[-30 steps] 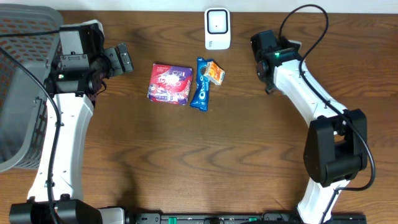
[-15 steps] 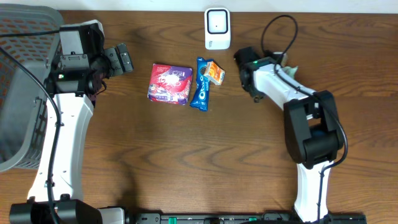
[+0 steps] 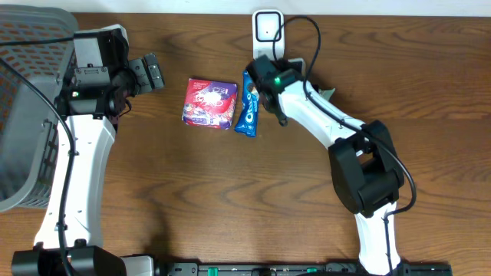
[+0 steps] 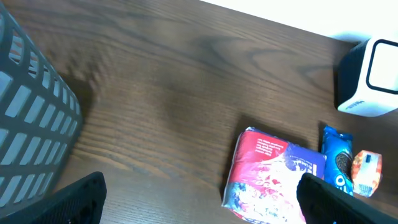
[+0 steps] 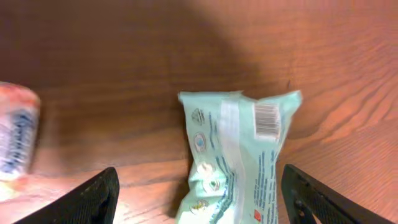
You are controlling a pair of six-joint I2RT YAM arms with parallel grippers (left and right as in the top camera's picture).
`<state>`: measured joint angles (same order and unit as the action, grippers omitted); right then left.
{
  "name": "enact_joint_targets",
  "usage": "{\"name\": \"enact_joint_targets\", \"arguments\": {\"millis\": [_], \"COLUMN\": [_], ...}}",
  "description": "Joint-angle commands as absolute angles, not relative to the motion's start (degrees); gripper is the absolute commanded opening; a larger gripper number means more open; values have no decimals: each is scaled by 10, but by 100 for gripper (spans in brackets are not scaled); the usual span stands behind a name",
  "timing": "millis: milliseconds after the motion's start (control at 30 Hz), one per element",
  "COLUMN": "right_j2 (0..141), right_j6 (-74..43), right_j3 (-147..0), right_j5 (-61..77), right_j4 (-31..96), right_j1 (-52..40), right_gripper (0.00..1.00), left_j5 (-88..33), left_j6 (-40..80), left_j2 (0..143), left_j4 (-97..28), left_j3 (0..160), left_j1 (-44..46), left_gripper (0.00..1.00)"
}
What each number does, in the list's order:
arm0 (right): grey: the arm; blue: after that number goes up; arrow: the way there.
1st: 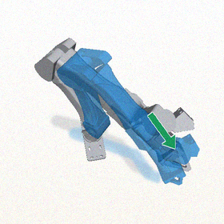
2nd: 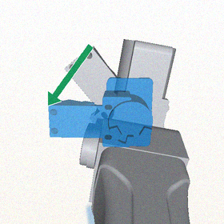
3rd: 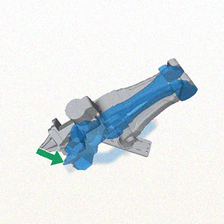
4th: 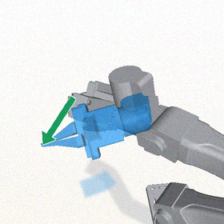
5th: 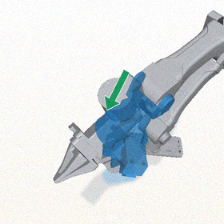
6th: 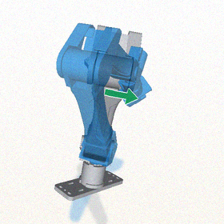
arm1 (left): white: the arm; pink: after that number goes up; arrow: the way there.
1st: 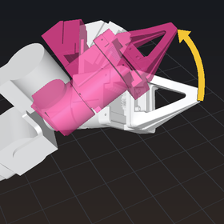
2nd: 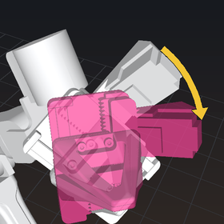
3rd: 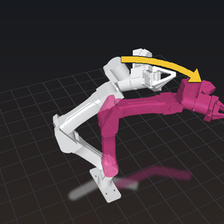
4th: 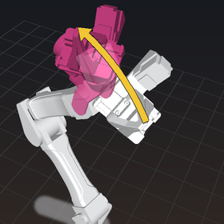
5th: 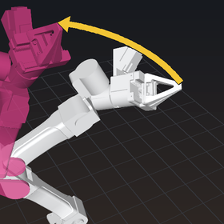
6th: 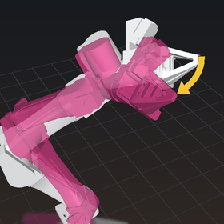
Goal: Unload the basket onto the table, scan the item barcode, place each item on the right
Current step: 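Hold the wipes pack barcode up to the scanner with the right gripper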
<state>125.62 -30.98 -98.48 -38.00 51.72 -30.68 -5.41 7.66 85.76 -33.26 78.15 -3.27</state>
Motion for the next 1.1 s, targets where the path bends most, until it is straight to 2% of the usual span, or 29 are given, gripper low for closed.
{"name": "enact_joint_targets", "arguments": {"millis": [0, 133, 267, 400, 667, 867, 967, 1067], "right_j2": [1255, 1255, 1257, 1258, 1258, 1258, 1258, 1258], "right_j6": [-294, -275, -256, -256, -263, -262, -260, -260], "right_j3": [-1046, -1099, -1100, -1073, -995, -933, -899, -871], "right_j5": [-386, -384, -349, -350, -371, -332, -321, -320], "right_j4": [554, 612, 619, 615, 578, 518, 483, 456], "right_j1": [-295, -289, -293, -292, -269, -245, -236, -233], "right_gripper": [80, 80, 70, 71, 73, 73, 72, 67], "left_j5": [-49, -49, -49, -49, -49, -49, -49, -49], "left_j6": [75, 75, 75, 75, 75, 75, 75, 75], "left_j2": [862, 862, 862, 862, 862, 862, 862, 862], "left_j4": [-334, -334, -334, -334, -334, -334, -334, -334], "left_j3": [780, 780, 780, 780, 780, 780, 780, 780], "left_j1": [-34, -34, -34, -34, -34, -34, -34, -34], "left_gripper": [98, 98, 98, 98, 98, 98, 98, 98]}}
